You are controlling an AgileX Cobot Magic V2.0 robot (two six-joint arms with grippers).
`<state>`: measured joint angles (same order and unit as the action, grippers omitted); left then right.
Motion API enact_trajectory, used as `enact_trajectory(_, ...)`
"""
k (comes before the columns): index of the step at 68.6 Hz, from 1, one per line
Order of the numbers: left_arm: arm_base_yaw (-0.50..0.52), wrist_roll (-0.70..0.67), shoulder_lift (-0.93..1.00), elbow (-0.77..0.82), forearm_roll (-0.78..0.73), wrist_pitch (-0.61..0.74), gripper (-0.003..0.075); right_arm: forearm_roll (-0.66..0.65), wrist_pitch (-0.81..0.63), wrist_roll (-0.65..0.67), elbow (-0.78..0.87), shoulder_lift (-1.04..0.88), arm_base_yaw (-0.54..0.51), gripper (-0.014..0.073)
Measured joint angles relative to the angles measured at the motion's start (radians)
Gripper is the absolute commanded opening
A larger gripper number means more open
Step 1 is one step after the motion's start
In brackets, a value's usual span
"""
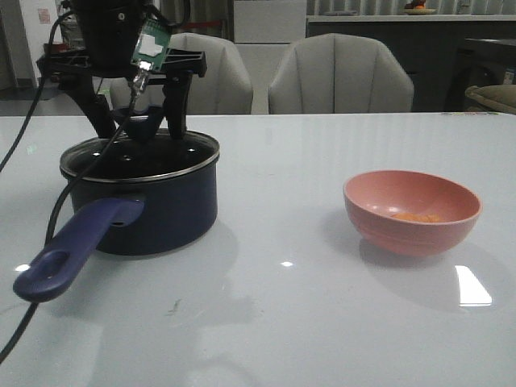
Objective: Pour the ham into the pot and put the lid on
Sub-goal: 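Lower the left gripper onto the purple lid knob and grasp it, then lift the glass lid off the saucepan with the left gripper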
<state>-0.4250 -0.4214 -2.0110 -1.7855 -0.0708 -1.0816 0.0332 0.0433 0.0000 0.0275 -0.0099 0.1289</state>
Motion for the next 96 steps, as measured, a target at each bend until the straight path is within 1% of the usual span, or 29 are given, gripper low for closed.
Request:
enact_trajectory(7,0.0,0.0,0.0,-0.001,0.002,0.0,0.0359,0.0,0.0,0.0,0.0,0.0,0.0,0.015)
enact_trajectory(10,0.0,0.0,0.0,-0.002,0.002,0.0,0.0349,0.0,0.0,0.0,0.0,0.0,0.0,0.015)
enact_trajectory(26,0.001,0.0,-0.004,-0.022,0.004,-0.014,0.035,0.0,0.0,0.0,0.0,0.0,0.0,0.015)
enact_trajectory(36,0.001,-0.002,0.002,-0.07,0.017,-0.027,0.035,0.0,0.0,0.0,0.0,0.0,0.0,0.015)
enact_trajectory(47,0.001,0.024,0.06,-0.084,0.024,-0.038,0.035,0.0,0.0,0.0,0.0,0.0,0.0,0.015)
enact_trajectory(54,0.01,0.038,0.102,-0.084,0.0,-0.071,0.0351,0.0,0.0,0.0,0.0,0.0,0.0,0.015)
enact_trajectory(63,0.067,0.065,0.141,-0.084,-0.026,-0.126,0.035,0.0,0.0,0.0,0.0,0.0,0.0,0.015)
enact_trajectory(70,0.136,0.124,0.171,-0.076,-0.036,-0.162,0.035,0.0,0.0,0.0,0.0,0.0,0.0,0.015)
enact_trajectory(75,0.192,0.156,0.198,-0.046,-0.038,-0.164,0.035,0.0,0.0,0.0,0.0,0.0,0.0,0.015)
enact_trajectory(85,0.323,0.25,0.253,0.064,-0.002,-0.119,0.035,0.0,0.0,0.0,0.0,0.0,0.0,0.015)
enact_trajectory(90,0.392,0.339,0.277,0.144,0.054,-0.071,0.035,0.0,0.0,0.0,0.0,0.0,0.0,0.015)
enact_trajectory(96,0.453,0.397,0.291,0.25,0.092,-0.007,0.035,0.0,0.0,0.0,0.0,0.0,0.0,0.015)
